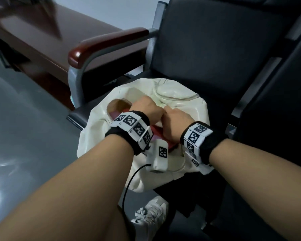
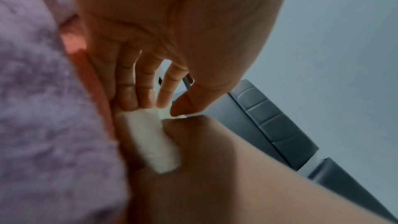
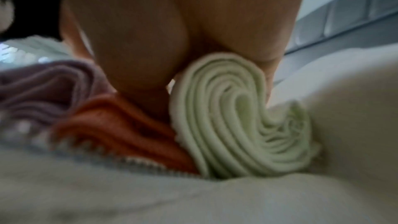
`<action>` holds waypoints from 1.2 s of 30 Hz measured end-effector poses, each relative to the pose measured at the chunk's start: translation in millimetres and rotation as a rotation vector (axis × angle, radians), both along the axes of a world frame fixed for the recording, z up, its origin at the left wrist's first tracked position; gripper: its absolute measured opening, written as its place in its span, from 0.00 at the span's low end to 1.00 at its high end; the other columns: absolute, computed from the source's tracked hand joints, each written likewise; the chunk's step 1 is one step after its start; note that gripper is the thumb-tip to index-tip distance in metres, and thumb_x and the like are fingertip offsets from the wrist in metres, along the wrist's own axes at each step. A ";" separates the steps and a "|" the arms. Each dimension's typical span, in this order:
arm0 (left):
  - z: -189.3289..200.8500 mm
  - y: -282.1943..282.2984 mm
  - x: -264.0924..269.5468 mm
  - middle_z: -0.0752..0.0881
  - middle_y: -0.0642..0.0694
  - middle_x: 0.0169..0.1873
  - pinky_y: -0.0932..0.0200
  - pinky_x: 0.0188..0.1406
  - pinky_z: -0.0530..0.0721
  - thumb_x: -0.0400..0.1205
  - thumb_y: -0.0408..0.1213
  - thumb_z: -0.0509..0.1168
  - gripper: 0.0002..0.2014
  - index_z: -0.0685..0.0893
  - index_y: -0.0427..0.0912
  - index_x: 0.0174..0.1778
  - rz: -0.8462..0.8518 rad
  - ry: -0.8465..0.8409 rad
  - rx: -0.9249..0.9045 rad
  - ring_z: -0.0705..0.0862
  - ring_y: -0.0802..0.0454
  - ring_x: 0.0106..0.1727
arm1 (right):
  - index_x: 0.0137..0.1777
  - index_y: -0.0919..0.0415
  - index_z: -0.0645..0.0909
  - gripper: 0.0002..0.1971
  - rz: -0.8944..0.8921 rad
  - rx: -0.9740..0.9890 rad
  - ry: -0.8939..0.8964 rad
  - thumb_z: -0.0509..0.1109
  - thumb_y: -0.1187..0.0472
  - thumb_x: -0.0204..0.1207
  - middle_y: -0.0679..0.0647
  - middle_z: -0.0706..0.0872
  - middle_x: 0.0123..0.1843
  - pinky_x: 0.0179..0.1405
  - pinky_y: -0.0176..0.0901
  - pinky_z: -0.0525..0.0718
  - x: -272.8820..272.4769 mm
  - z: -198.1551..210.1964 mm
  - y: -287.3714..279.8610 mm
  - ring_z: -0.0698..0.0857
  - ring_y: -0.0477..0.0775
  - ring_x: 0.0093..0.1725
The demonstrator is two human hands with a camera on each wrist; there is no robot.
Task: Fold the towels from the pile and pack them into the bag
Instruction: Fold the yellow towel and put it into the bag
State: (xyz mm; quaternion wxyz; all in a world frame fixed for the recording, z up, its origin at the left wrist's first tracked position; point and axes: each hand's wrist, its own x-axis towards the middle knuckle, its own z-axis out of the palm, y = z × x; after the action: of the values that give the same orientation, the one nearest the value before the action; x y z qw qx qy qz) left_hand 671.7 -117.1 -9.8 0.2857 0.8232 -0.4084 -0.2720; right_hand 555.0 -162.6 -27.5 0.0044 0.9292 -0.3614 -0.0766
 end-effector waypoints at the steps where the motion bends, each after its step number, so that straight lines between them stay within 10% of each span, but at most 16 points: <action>1: -3.4 -2.8 -0.1 0.89 0.41 0.50 0.54 0.47 0.83 0.80 0.41 0.67 0.13 0.86 0.37 0.55 -0.004 0.027 0.026 0.87 0.42 0.50 | 0.69 0.56 0.76 0.22 0.005 0.048 0.021 0.65 0.43 0.83 0.57 0.75 0.64 0.48 0.51 0.74 -2.3 0.2 -2.1 0.80 0.65 0.61; 5: -4.4 -7.6 -4.1 0.84 0.41 0.47 0.53 0.45 0.78 0.82 0.42 0.66 0.10 0.81 0.38 0.51 0.028 0.007 0.069 0.83 0.39 0.51 | 0.71 0.59 0.73 0.22 0.014 0.150 0.070 0.66 0.49 0.82 0.59 0.76 0.67 0.57 0.52 0.78 -9.9 0.7 -9.6 0.79 0.66 0.66; 10: -7.8 -9.6 -9.2 0.85 0.35 0.59 0.44 0.66 0.82 0.78 0.51 0.66 0.19 0.82 0.38 0.55 0.053 -0.013 0.108 0.82 0.33 0.63 | 0.80 0.65 0.63 0.28 0.035 0.188 0.141 0.66 0.54 0.85 0.60 0.73 0.76 0.58 0.43 0.74 -6.3 -6.1 -15.3 0.78 0.61 0.72; 13: -8.6 -8.7 -10.5 0.79 0.32 0.67 0.43 0.71 0.78 0.72 0.56 0.66 0.32 0.79 0.38 0.68 0.075 0.012 0.106 0.76 0.32 0.69 | 0.87 0.61 0.53 0.35 0.017 0.104 0.198 0.65 0.57 0.83 0.57 0.63 0.85 0.75 0.56 0.72 -3.0 -10.3 -23.3 0.65 0.61 0.83; 20: -9.3 -7.4 1.7 0.83 0.42 0.40 0.54 0.44 0.77 0.82 0.48 0.64 0.15 0.82 0.37 0.50 0.139 0.054 0.036 0.83 0.40 0.47 | 0.89 0.55 0.45 0.33 -0.067 -0.012 0.272 0.53 0.54 0.88 0.51 0.51 0.91 0.81 0.65 0.61 2.7 -17.9 -28.7 0.51 0.58 0.89; 28: -18.4 -15.3 6.7 0.86 0.38 0.57 0.53 0.53 0.80 0.80 0.41 0.65 0.19 0.84 0.33 0.62 0.076 0.087 -0.006 0.83 0.38 0.54 | 0.78 0.53 0.69 0.24 0.172 0.009 0.109 0.68 0.55 0.82 0.50 0.72 0.76 0.61 0.54 0.77 -2.3 -0.5 -18.4 0.75 0.61 0.71; 32: -14.5 -17.0 3.5 0.82 0.39 0.69 0.45 0.73 0.78 0.76 0.36 0.63 0.28 0.76 0.40 0.75 0.107 0.125 -0.208 0.80 0.37 0.69 | 0.83 0.47 0.65 0.30 0.170 0.091 0.099 0.68 0.57 0.83 0.48 0.76 0.77 0.49 0.47 0.79 0.6 -3.0 -21.2 0.83 0.58 0.65; 36: -8.0 -18.3 -1.3 0.80 0.42 0.51 0.49 0.60 0.81 0.72 0.29 0.62 0.28 0.73 0.36 0.71 0.119 0.158 -0.459 0.83 0.38 0.59 | 0.75 0.48 0.73 0.22 0.215 0.097 0.190 0.70 0.54 0.82 0.52 0.83 0.70 0.52 0.49 0.85 8.6 -4.4 -26.0 0.86 0.59 0.59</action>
State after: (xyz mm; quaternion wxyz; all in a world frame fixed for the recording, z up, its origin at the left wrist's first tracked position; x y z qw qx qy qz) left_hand 670.4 -135.4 -17.8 0.5115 0.7357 -0.3866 -0.2183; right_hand 563.6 -188.6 -31.9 0.0018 0.9503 -0.2535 -0.1808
